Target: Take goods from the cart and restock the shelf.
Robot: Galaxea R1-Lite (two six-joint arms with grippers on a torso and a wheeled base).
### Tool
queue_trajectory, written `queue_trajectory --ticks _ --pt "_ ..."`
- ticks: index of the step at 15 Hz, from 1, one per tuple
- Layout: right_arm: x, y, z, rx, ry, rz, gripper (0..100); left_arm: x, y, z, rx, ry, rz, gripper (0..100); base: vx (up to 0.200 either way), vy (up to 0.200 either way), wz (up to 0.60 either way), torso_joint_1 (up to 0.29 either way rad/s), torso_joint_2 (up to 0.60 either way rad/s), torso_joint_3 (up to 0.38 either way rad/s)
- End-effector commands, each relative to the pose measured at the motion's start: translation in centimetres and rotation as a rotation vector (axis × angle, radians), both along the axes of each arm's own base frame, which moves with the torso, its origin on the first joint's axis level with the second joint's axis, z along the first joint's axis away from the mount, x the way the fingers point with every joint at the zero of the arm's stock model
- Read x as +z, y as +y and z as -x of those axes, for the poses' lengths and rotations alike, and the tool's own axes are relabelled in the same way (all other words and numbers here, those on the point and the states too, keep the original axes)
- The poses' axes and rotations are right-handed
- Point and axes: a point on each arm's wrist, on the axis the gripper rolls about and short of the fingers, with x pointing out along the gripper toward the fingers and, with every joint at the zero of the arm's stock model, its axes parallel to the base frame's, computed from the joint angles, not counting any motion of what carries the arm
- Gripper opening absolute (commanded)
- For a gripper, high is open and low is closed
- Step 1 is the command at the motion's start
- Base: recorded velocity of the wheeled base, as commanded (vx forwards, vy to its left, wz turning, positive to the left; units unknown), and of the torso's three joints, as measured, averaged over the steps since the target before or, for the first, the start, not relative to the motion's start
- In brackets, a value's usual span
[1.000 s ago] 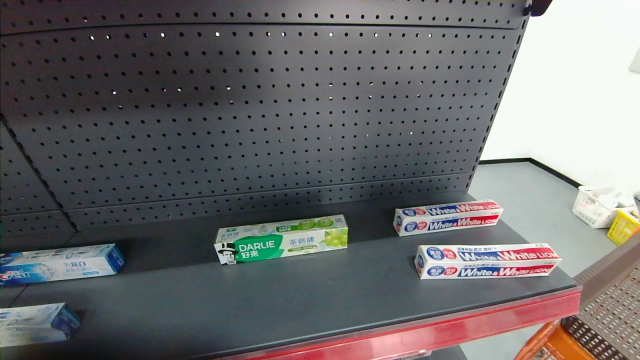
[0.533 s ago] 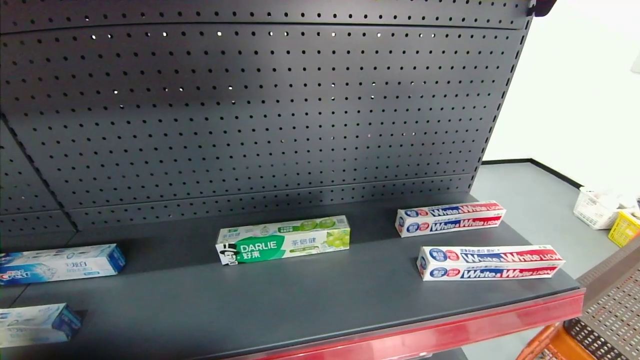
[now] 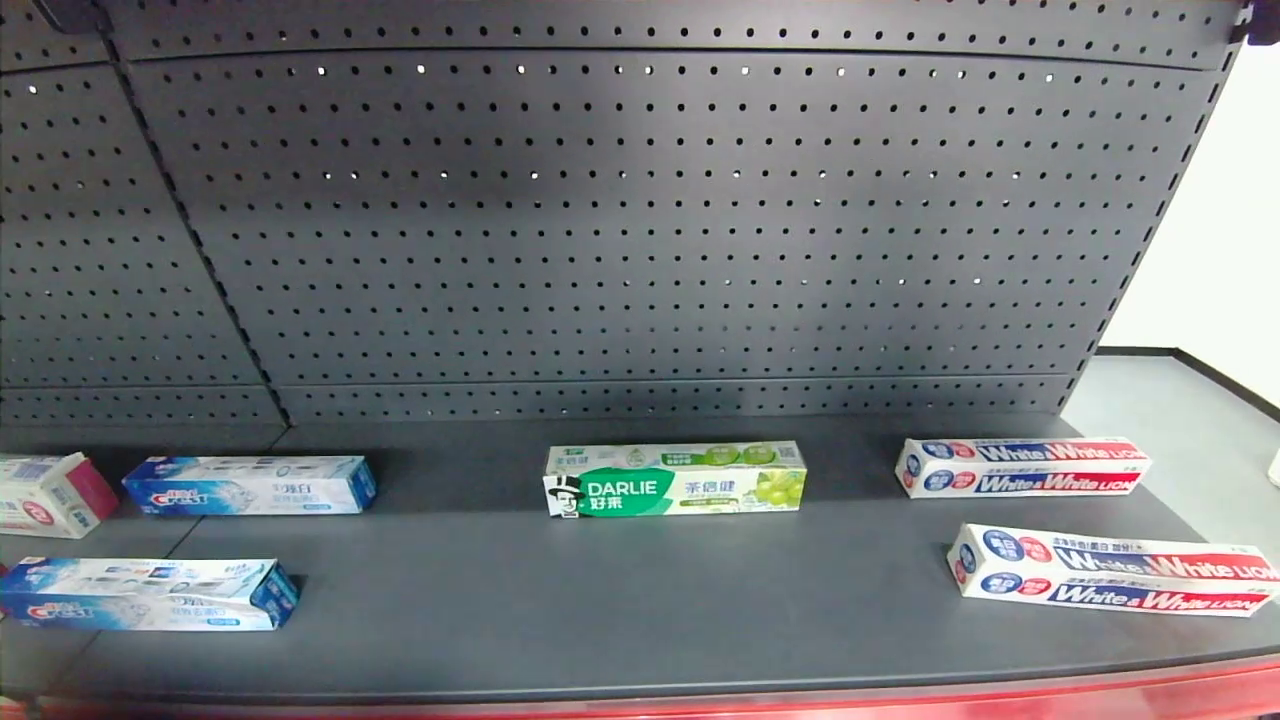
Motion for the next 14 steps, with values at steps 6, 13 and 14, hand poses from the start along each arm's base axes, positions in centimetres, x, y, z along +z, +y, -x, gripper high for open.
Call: queue_trajectory --ticks 6,13,14 --pt "-0.4 0.2 0.1 0.081 0.02 0.044 0 0.0 0.0 0.0 0.001 0.001 0.0 100 0.0 0.0 0.0 0.0 0.0 0.0" --pt "0.0 -0.1 1.0 0.044 -0.034 -0.155 0 0.0 0.0 0.0 0.001 -0.001 0.0 100 0.0 0.0 0.0 0.0 0.0 0.0" --pt "-0.1 -0.2 1.8 0.047 -0.028 -0.154 0 0.0 0.0 0.0 0.001 -0.001 0.0 100 0.0 0.0 0.0 0.0 0.0 0.0"
